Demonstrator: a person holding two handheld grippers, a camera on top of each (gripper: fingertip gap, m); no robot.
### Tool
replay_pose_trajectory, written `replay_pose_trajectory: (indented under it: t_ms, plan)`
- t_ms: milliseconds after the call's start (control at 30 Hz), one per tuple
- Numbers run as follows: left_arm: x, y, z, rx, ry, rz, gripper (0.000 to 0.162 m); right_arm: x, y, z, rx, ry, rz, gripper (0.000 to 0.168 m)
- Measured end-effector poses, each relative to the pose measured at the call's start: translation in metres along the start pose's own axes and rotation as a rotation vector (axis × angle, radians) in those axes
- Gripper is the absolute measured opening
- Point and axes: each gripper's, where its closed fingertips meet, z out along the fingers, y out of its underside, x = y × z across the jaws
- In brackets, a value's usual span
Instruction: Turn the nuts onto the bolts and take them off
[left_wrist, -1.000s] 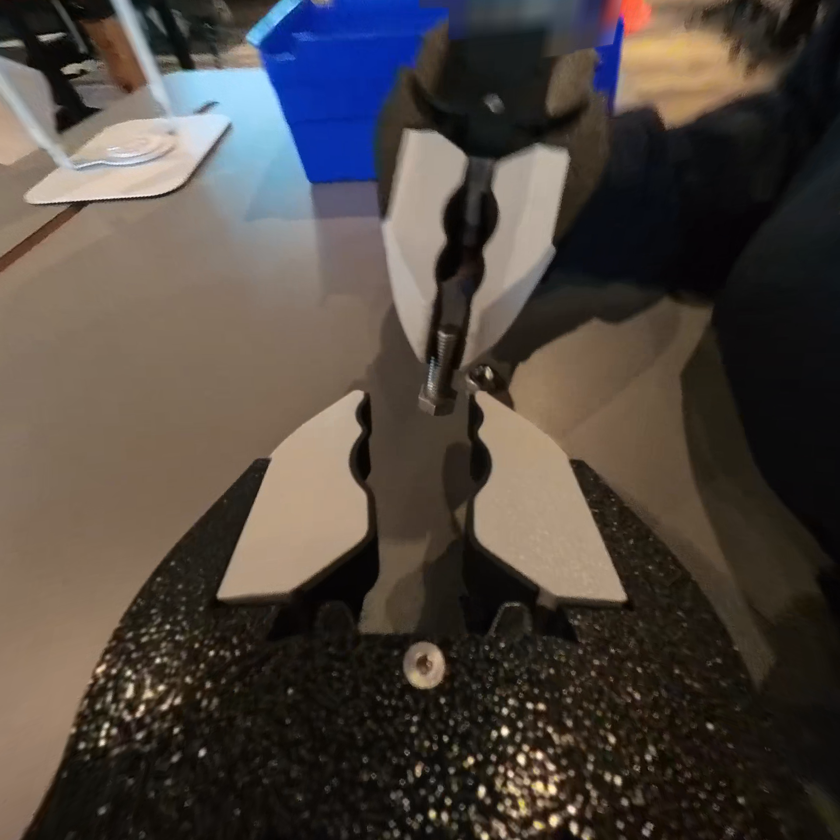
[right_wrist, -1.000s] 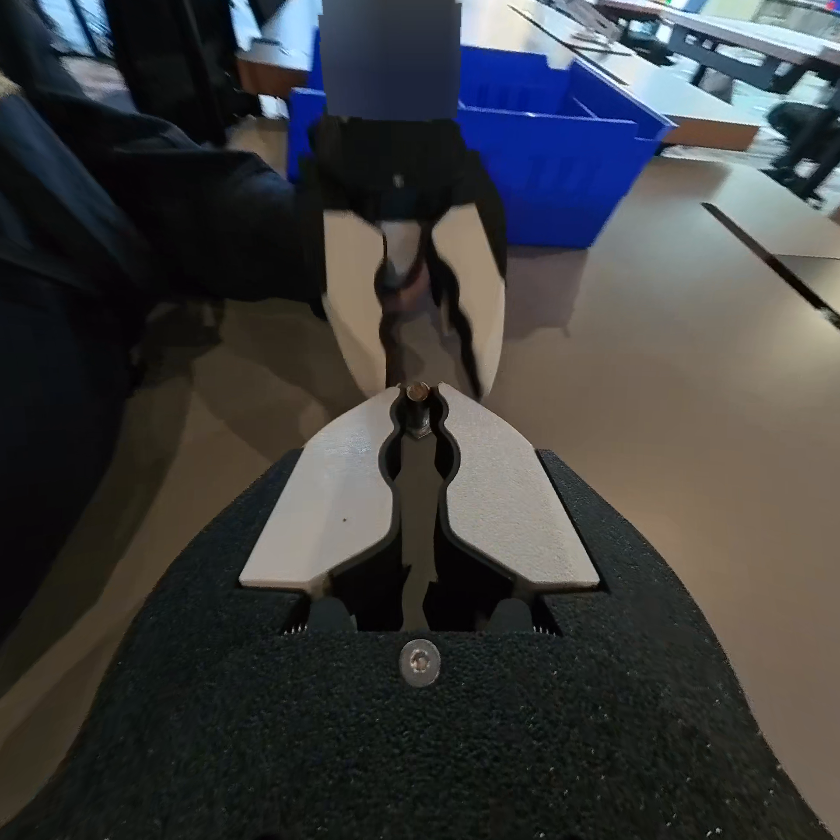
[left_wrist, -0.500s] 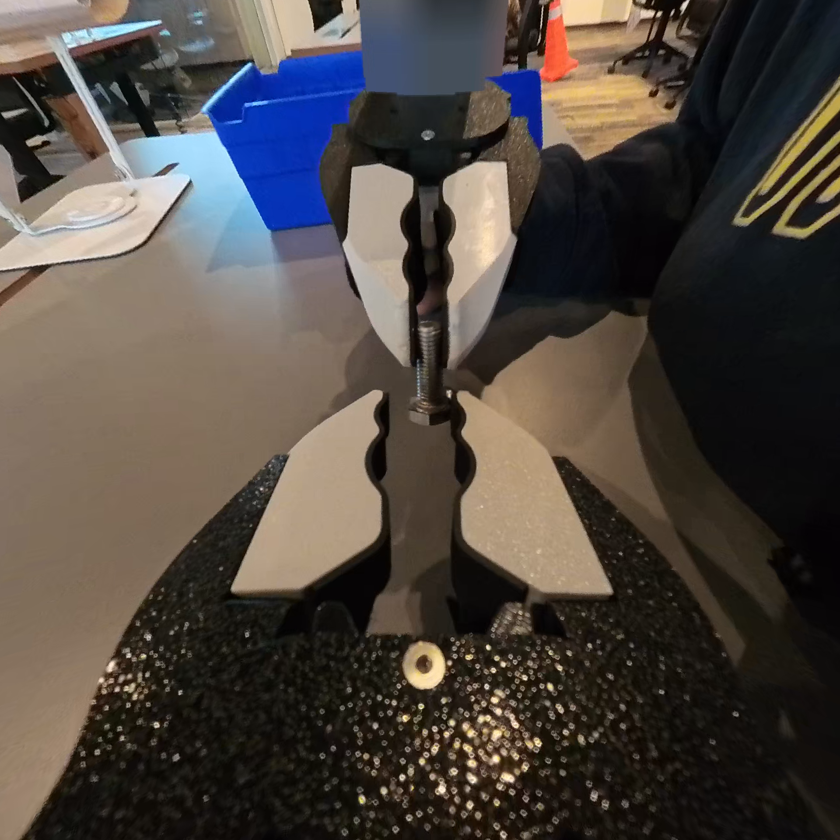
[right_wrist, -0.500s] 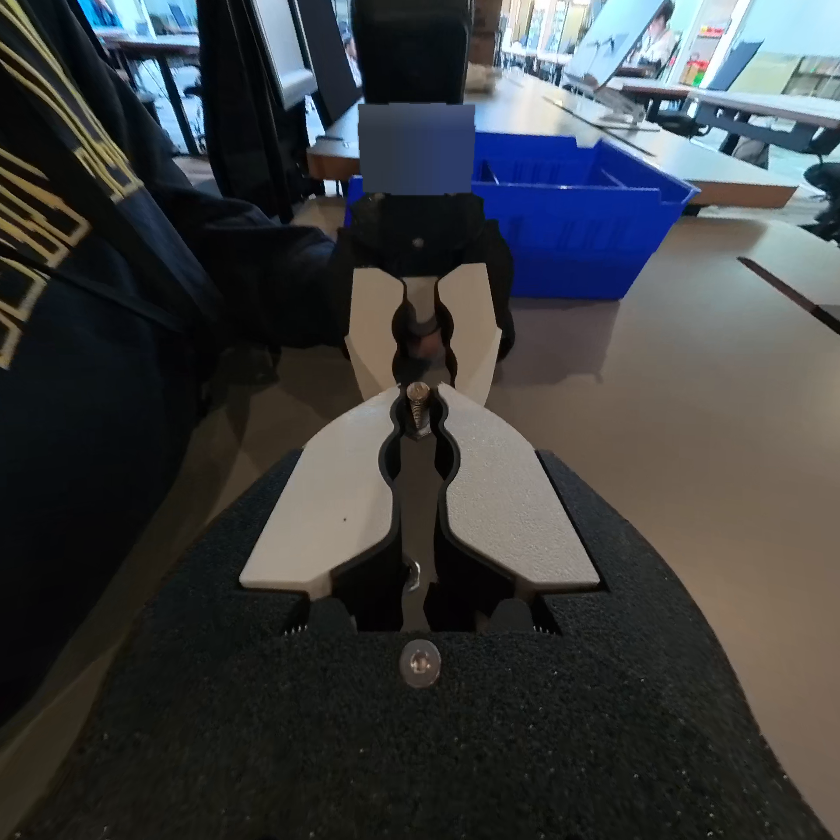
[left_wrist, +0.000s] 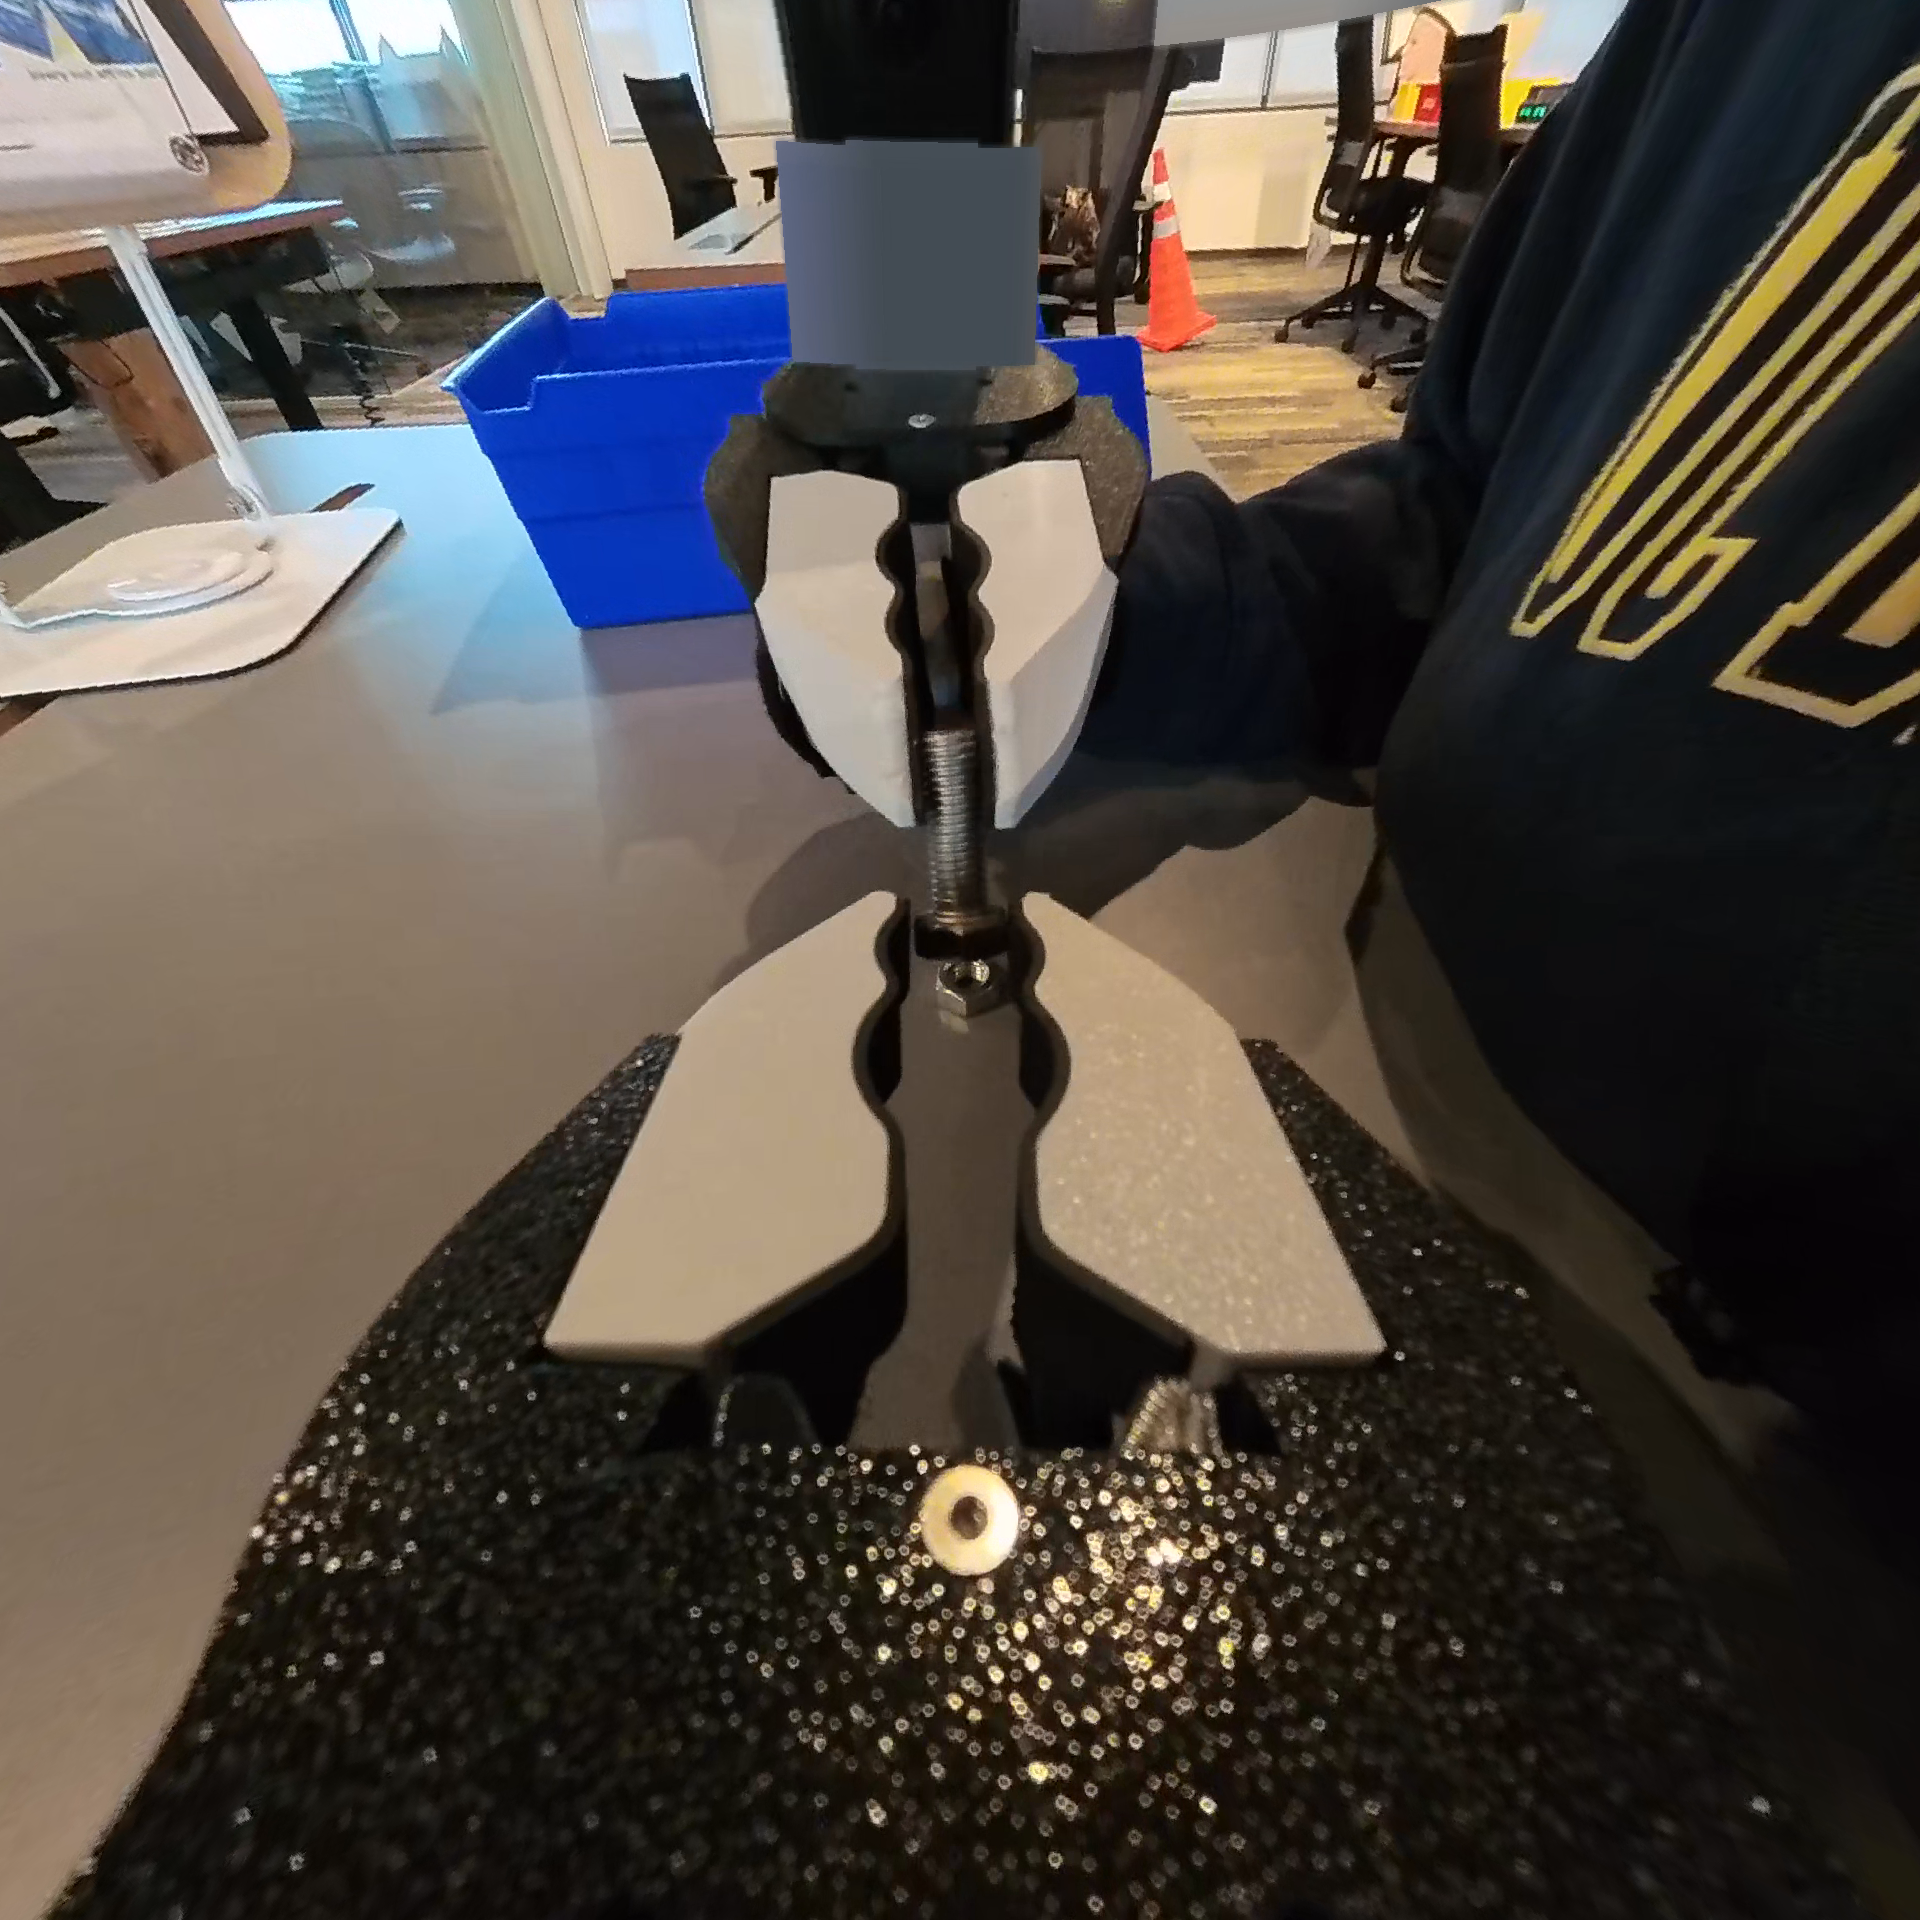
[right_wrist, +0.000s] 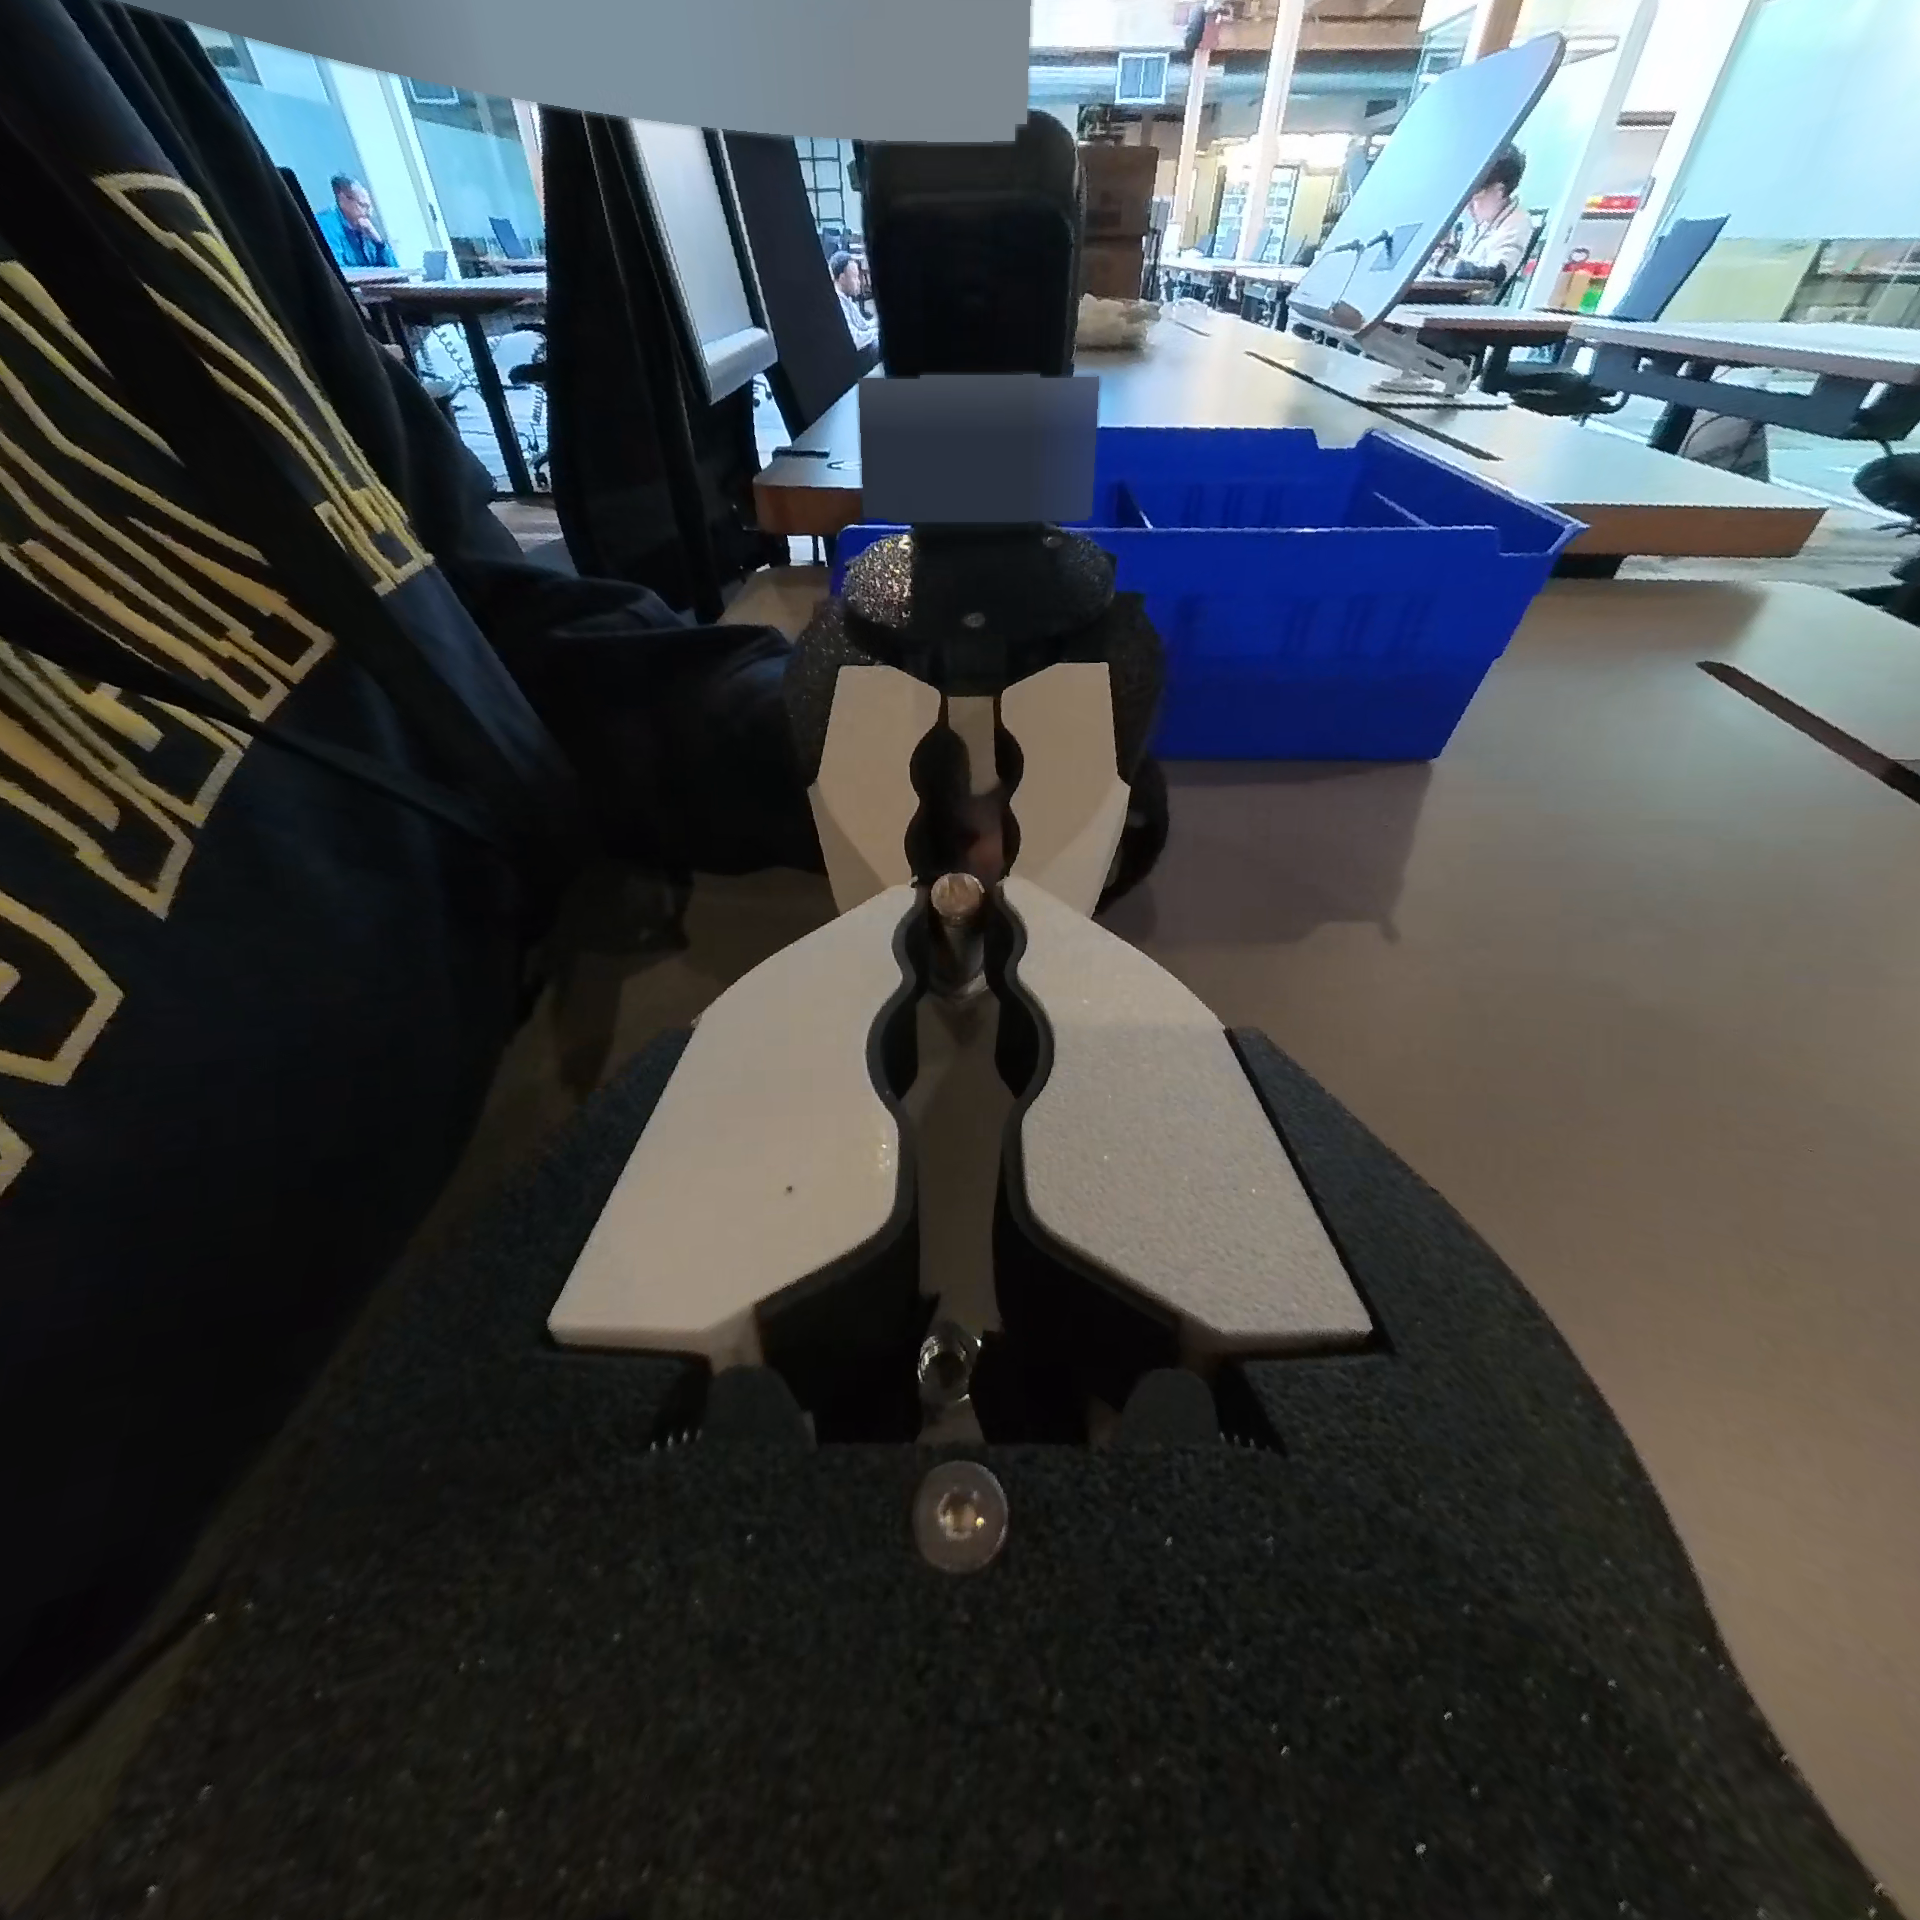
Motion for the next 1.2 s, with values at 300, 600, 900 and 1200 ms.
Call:
replay_pose_trajectory:
  t_ms: [300, 600, 900, 1200]
  plan:
    - [0.0, -0.003, 0.0, 0.02, 0.014, -0.029, 0.016, 0.0, -0.002, -0.001, 0.016, -0.003, 0.002, 0.009]
    - [-0.022, -0.004, -0.007, 0.039, -0.116, -0.07, 0.016, 0.009, 0.021, -0.032, -0.185, 0.054, 0.005, 0.027]
    - [-0.021, -0.008, -0.008, 0.079, -0.091, -0.105, 0.016, -0.005, 0.088, -0.036, -0.538, -0.029, 0.052, 0.023]
    - [-0.021, -0.007, -0.007, 0.072, -0.089, -0.109, 0.016, 0.003, 0.098, -0.046, -0.748, 0.09, 0.065, 0.03]
